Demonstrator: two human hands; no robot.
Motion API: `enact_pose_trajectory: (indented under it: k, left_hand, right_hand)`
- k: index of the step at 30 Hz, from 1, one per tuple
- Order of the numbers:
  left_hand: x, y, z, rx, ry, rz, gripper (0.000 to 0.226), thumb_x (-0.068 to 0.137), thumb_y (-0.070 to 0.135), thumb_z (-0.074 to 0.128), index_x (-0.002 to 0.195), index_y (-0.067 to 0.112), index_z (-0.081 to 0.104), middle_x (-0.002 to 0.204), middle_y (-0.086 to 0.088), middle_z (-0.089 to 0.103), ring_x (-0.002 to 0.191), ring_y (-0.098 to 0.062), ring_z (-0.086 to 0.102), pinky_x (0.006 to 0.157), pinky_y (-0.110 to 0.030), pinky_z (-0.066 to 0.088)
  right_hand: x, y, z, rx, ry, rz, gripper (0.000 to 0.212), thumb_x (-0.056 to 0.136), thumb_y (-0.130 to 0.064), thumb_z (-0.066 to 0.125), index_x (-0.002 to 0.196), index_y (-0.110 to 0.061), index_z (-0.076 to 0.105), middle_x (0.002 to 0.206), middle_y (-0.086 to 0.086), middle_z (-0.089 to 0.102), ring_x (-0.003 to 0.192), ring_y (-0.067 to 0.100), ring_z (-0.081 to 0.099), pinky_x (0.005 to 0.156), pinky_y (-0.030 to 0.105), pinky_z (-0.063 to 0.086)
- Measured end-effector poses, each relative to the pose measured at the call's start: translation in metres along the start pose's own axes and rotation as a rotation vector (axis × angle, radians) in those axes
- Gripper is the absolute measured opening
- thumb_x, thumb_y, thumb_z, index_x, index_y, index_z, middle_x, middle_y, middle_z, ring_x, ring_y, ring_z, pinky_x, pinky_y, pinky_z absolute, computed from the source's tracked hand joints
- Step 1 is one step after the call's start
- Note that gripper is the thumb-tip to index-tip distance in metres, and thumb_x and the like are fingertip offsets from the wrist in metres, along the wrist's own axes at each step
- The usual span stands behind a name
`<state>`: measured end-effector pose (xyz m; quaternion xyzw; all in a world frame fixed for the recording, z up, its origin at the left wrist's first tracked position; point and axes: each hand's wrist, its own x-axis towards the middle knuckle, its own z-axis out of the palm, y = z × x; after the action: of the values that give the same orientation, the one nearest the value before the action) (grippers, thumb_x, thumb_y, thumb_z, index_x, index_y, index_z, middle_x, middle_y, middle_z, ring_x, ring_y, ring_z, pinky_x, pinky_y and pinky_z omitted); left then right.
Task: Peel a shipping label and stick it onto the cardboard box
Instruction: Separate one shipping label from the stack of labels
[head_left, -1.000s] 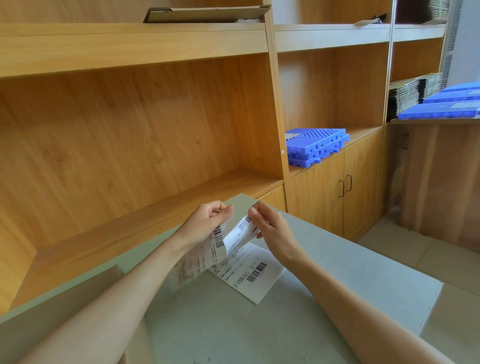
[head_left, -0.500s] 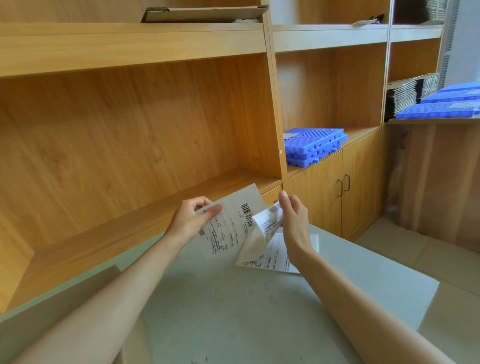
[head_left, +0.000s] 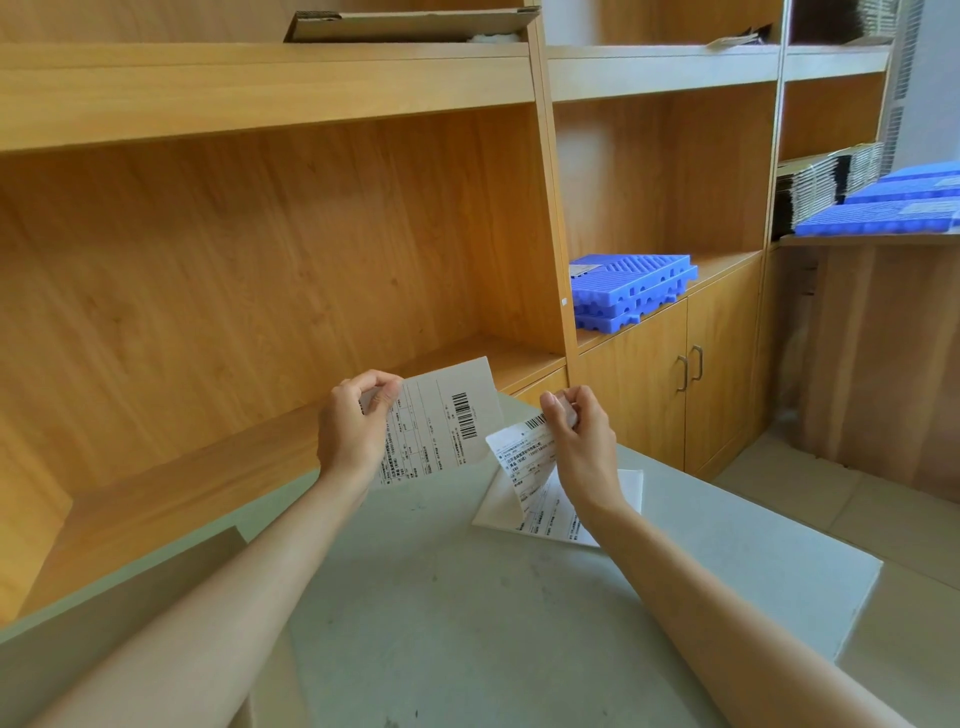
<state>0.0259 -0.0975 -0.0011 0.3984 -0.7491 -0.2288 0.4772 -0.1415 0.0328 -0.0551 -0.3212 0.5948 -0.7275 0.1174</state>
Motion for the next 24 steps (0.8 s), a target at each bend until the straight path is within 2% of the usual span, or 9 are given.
enact_pose_trajectory:
  k: [2, 4, 12, 15, 17, 19, 22, 24]
  left_hand:
    - [0.000, 0.001, 0.000, 0.015, 0.017, 0.016, 0.012, 0.095, 0.025, 0.063, 0.088, 0.024, 0.074, 0.096, 0.000, 0.072, 0.097, -0.024, 0.063, 0.076, -0.035, 0.046]
    - [-0.002, 0.004, 0.001, 0.021, 0.023, 0.028, 0.012, 0.095, 0.024, 0.063, 0.089, 0.023, 0.074, 0.102, -0.002, 0.072, 0.101, -0.020, 0.062, 0.080, -0.033, 0.045]
    - [-0.004, 0.009, -0.002, 0.001, 0.059, 0.054, 0.013, 0.096, 0.022, 0.062, 0.086, 0.026, 0.070, 0.102, -0.004, 0.071, 0.097, -0.019, 0.061, 0.080, -0.035, 0.045]
    - [-0.005, 0.011, -0.002, -0.003, 0.037, 0.069, 0.012, 0.096, 0.023, 0.062, 0.087, 0.025, 0.071, 0.103, -0.004, 0.070, 0.095, -0.016, 0.059, 0.081, -0.034, 0.044]
    - [-0.006, 0.013, -0.002, -0.003, 0.035, 0.076, 0.012, 0.096, 0.024, 0.062, 0.088, 0.026, 0.070, 0.103, -0.003, 0.069, 0.095, -0.016, 0.058, 0.083, -0.036, 0.045]
    - [-0.007, 0.014, -0.003, 0.003, 0.035, 0.072, 0.013, 0.096, 0.023, 0.061, 0.088, 0.027, 0.070, 0.101, -0.002, 0.066, 0.094, -0.017, 0.057, 0.082, -0.036, 0.044]
    - [-0.008, 0.015, -0.002, -0.010, 0.033, 0.077, 0.011, 0.095, 0.021, 0.060, 0.095, 0.025, 0.070, 0.105, 0.000, 0.063, 0.096, -0.016, 0.056, 0.080, -0.034, 0.043]
    - [-0.008, 0.016, -0.004, -0.052, 0.069, 0.097, 0.014, 0.092, 0.018, 0.066, 0.106, 0.021, 0.067, 0.106, 0.001, 0.064, 0.101, -0.018, 0.056, 0.084, -0.036, 0.045]
  right_hand:
    - [-0.001, 0.000, 0.000, -0.006, -0.010, -0.002, 0.022, 0.099, -0.029, 0.054, 0.083, -0.015, 0.049, 0.070, -0.007, 0.049, 0.064, 0.010, 0.046, 0.060, 0.027, 0.039]
    - [0.000, 0.001, 0.001, -0.020, -0.015, -0.006, 0.022, 0.099, -0.031, 0.054, 0.085, -0.014, 0.051, 0.071, -0.006, 0.050, 0.066, 0.011, 0.048, 0.062, 0.028, 0.040]
    - [0.003, 0.007, 0.002, -0.059, -0.022, 0.000, 0.022, 0.100, -0.035, 0.050, 0.090, -0.016, 0.053, 0.074, -0.005, 0.054, 0.073, 0.017, 0.053, 0.066, 0.035, 0.043]
    - [0.003, 0.010, 0.004, -0.101, -0.049, -0.028, 0.017, 0.098, -0.038, 0.051, 0.109, -0.024, 0.054, 0.090, -0.005, 0.055, 0.094, 0.023, 0.057, 0.082, 0.043, 0.048]
    - [0.001, 0.008, 0.004, -0.158, -0.061, -0.111, 0.024, 0.098, -0.038, 0.051, 0.120, -0.031, 0.053, 0.111, -0.003, 0.052, 0.114, 0.021, 0.048, 0.096, 0.040, 0.043]
    - [-0.003, 0.002, 0.004, -0.311, -0.072, -0.246, 0.027, 0.098, -0.047, 0.044, 0.116, -0.035, 0.060, 0.129, -0.004, 0.047, 0.125, 0.018, 0.038, 0.102, 0.035, 0.032]
    - [-0.012, -0.007, 0.005, -0.472, -0.179, -0.427, 0.044, 0.094, -0.059, 0.030, 0.099, -0.035, 0.067, 0.136, -0.011, 0.045, 0.130, 0.011, 0.030, 0.098, 0.032, 0.023]
    - [-0.017, -0.009, 0.006, -0.415, -0.274, -0.441, 0.042, 0.092, -0.061, 0.030, 0.102, -0.034, 0.061, 0.130, -0.014, 0.046, 0.127, 0.008, 0.035, 0.099, 0.032, 0.022]
